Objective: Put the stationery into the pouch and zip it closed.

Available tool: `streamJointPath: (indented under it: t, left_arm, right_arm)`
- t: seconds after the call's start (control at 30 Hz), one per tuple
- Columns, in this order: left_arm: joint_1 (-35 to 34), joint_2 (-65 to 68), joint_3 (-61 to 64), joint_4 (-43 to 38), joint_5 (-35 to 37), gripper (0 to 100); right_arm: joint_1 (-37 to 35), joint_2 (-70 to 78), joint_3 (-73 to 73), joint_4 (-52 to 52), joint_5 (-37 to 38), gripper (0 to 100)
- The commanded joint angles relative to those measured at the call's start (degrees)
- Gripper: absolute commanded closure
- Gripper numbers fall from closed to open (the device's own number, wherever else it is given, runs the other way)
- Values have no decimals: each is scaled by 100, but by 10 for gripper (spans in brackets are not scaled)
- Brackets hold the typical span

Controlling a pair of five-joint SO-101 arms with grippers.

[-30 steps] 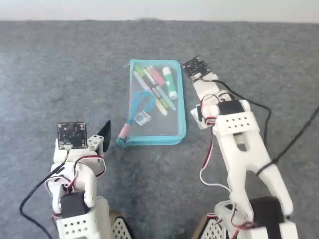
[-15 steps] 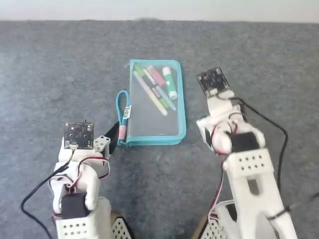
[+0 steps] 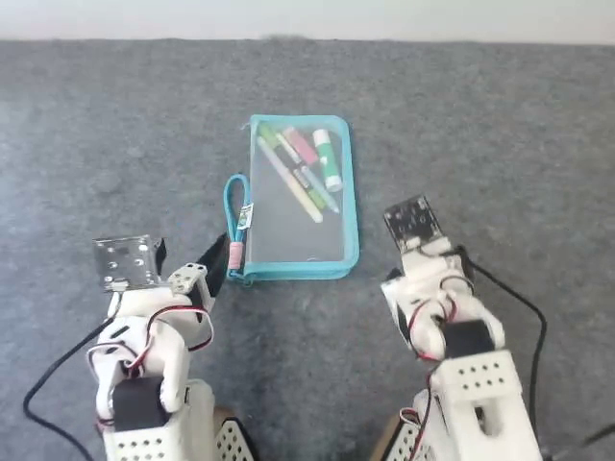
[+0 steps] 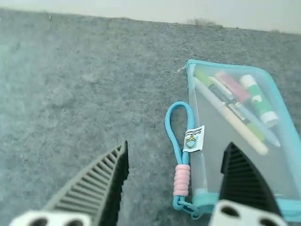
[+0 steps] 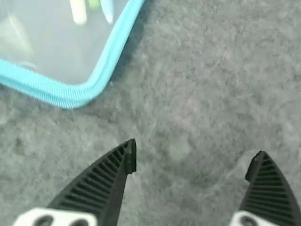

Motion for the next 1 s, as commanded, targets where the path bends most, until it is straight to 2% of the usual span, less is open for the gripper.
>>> streamJointPath:
  t: [0.0,0.37,0.53,0.77,0.93,0.97]
  left_arm:
    - [26,-114,-251,-9,70,695]
    - [-9,-114,813,-44,-466,695]
    - [0,-114,1332,-123,-703,695]
    - [0,-88,1332,-123,-756,695]
    - [0,-114,1323,976,-747,695]
    - [18,-97,1323,879,-738,695]
  right_arm:
    - [57,-743,299,-57,-9,637]
    - [163,-2941,1741,-48,-9,637]
    - [1042,-3618,1785,760,-9,637]
    - [2360,-3741,1785,2642,-9,636]
    - [3073,-3732,1785,2686,-18,636]
    - [3143,-3732,1785,2686,-18,636]
